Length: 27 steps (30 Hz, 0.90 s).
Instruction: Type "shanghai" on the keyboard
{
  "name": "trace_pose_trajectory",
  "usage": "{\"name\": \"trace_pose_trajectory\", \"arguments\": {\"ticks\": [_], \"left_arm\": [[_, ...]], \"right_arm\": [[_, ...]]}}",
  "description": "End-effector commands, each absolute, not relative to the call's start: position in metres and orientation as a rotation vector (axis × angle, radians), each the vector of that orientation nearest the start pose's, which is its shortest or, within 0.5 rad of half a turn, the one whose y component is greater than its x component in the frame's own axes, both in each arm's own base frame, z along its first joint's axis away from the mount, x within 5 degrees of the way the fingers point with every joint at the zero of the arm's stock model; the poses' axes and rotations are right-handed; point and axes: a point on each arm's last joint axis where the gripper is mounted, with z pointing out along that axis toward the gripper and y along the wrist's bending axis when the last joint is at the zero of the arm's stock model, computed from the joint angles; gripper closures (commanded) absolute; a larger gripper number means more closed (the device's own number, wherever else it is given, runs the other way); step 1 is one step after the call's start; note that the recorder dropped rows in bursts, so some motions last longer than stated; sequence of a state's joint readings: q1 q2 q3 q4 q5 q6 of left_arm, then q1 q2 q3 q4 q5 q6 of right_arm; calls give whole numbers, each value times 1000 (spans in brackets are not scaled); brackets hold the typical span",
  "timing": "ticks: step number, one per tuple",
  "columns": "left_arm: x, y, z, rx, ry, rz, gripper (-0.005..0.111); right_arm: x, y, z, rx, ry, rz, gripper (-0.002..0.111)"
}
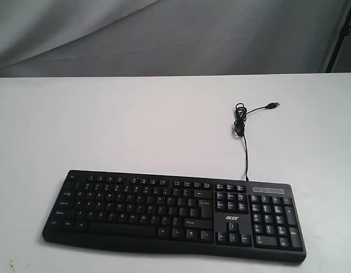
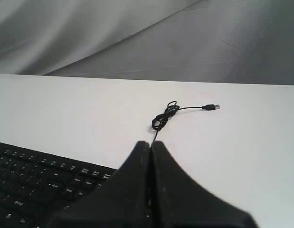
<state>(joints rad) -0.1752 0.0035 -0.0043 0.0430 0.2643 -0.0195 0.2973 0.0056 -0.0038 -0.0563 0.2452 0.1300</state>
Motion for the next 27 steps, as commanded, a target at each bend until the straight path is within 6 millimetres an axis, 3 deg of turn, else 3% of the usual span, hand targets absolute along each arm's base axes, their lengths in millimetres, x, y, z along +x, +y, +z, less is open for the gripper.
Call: {"name": "trace_pose_trajectory", "arguments": {"ticks": [1,18,23,27], "left_arm": [[54,-9,190,165,1736,-107,107],[54,-9,190,165,1736,-107,107],[54,-9,190,165,1736,-107,107],[54,-9,190,165,1736,-107,107]], "right_arm": [[53,14,191,-181,1725,249,108],[53,15,190,-175,1735,257,108],[51,15,225,-141,1664,305,108],[61,18,257,-143,1682,302,108]]}}
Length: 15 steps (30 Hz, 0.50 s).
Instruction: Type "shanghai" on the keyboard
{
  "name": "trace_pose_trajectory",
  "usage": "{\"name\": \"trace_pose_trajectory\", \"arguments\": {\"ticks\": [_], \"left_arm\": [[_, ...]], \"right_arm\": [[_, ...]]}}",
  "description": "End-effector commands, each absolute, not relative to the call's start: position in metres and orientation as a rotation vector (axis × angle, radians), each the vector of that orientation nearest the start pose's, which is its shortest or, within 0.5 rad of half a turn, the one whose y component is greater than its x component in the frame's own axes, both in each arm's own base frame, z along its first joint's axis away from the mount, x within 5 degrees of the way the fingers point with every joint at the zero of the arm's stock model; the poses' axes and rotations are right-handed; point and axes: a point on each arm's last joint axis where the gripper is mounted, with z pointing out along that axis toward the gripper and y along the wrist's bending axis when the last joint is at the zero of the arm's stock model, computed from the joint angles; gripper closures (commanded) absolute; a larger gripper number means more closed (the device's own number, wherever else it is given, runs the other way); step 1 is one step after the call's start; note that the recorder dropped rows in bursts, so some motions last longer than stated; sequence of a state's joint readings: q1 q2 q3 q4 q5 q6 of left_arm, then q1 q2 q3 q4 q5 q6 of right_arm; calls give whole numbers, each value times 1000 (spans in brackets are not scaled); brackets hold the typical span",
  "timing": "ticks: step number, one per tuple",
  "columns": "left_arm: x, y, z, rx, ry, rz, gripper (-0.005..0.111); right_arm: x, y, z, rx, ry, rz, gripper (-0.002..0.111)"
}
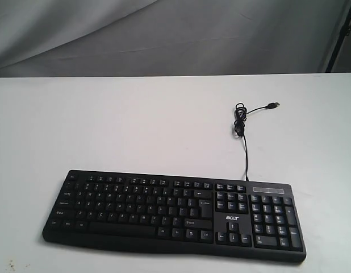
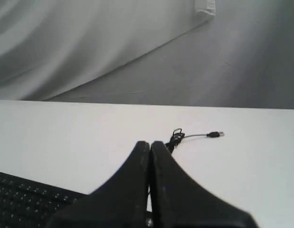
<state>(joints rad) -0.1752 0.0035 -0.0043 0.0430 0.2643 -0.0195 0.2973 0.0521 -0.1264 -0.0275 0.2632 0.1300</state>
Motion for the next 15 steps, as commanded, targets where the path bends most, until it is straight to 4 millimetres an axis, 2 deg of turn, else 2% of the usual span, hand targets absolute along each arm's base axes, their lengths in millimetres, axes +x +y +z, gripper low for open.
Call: {"name": "trace_pose_trajectory", "arguments": {"ticks": [1,4,6,10,15], "left_arm": [[54,-9,190,165,1736,-107,107],[54,-9,190,165,1736,-107,107],[54,-9,190,165,1736,-107,107],[54,-9,190,165,1736,-107,107],[54,-9,190,165,1736,-107,107]], "right_arm": [[65,19,264,-144,1697,300,108],[82,24,279,-149,1747,294,108],[94,28,280,-154,1799,287,108],[115,39,274,-204,1849,297,108],[128,72,264,-397,1866,411,108]]}}
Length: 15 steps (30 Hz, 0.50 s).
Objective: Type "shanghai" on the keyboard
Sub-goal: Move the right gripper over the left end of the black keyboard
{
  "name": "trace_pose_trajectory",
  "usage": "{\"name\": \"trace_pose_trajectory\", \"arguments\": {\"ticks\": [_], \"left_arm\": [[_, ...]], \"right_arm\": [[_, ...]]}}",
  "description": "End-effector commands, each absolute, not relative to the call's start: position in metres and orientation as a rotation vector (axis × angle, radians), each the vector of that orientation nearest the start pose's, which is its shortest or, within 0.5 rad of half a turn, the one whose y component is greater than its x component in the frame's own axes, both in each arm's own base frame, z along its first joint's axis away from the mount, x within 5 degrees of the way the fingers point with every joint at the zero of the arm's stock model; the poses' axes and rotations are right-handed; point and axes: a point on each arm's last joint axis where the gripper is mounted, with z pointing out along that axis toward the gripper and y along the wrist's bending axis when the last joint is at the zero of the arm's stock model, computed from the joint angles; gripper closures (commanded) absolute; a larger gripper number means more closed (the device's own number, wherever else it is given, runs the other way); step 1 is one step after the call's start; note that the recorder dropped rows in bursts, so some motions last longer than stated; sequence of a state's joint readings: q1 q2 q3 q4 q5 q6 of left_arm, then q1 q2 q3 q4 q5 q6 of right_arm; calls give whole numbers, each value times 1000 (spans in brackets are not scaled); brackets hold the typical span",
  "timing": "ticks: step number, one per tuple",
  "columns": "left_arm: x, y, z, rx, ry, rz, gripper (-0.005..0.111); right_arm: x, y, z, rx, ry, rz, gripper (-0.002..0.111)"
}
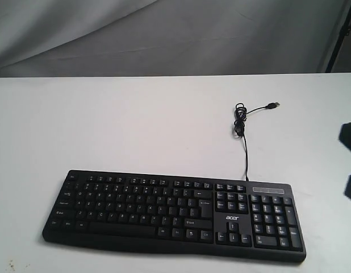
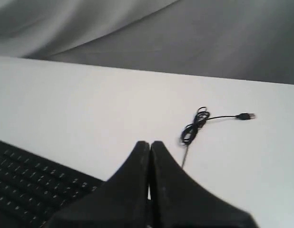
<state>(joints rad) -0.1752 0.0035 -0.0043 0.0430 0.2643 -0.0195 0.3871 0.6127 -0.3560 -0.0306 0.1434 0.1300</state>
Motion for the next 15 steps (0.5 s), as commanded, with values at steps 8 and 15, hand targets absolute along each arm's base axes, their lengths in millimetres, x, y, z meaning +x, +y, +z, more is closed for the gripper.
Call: {"name": "trace_pose_trajectory", "arguments": {"ticks": [8,15], "left_arm": [[54,-9,190,165,1736,-107,107],[54,-9,190,165,1736,-107,107]], "right_arm": [[126,175,228,-793,2056,675,108],[137,256,219,-1045,2030,664,108]]}}
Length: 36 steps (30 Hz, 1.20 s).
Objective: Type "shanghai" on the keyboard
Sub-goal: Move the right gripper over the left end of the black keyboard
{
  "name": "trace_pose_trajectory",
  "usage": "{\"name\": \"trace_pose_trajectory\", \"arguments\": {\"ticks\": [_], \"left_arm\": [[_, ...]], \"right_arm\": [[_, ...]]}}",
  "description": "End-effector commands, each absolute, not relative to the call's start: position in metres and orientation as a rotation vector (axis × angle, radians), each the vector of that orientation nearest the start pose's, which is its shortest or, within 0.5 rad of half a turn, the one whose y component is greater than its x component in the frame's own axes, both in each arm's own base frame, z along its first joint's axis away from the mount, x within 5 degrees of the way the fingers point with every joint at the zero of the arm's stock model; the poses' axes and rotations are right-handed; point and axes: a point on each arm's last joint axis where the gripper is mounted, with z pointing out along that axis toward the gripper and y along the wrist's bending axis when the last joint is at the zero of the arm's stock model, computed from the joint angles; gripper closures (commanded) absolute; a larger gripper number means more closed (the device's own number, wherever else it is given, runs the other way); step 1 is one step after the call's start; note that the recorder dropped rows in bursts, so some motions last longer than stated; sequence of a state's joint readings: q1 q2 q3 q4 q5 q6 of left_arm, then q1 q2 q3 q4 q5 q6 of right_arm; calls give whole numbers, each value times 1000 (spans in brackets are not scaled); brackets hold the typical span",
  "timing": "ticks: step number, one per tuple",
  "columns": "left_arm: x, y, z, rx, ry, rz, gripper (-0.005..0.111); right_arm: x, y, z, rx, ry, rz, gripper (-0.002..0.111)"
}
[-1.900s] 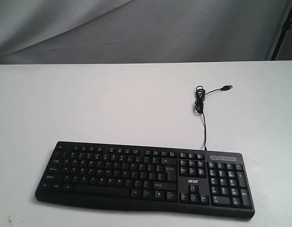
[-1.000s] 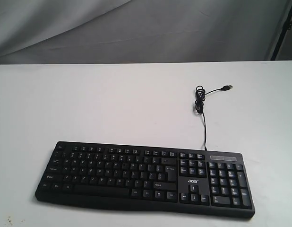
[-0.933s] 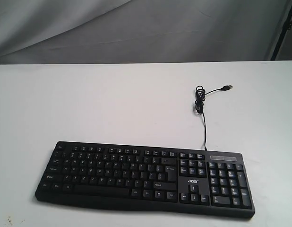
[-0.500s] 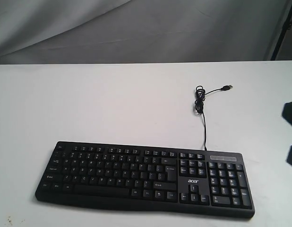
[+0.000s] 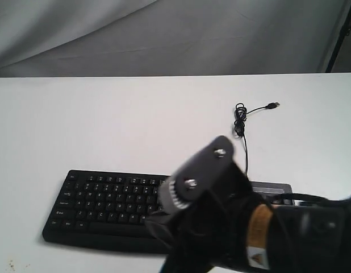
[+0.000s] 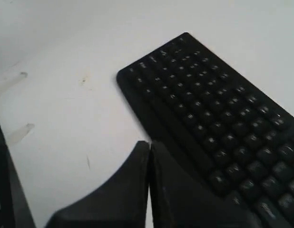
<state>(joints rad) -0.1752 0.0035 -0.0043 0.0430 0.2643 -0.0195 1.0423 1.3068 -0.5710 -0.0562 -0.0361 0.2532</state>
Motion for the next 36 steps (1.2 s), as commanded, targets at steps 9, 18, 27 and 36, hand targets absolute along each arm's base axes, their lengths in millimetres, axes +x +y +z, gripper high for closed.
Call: {"name": "trace_pose_trajectory", "arguments": {"ticks": [9,18,27,36], "left_arm": [[54,-9,190,165,1736,-107,107],[54,-9,190,165,1736,-107,107],[54,-9,190,165,1736,-107,107],[54,-9,190,165,1736,-107,107]], "right_arm": [[188,336,229,-1206,2080,433,108],[223,379,195,-1237,2091,373,108],[245,382,140,-1222,2136,371,108],[249,383,128,-1238,2111,369,108]]}}
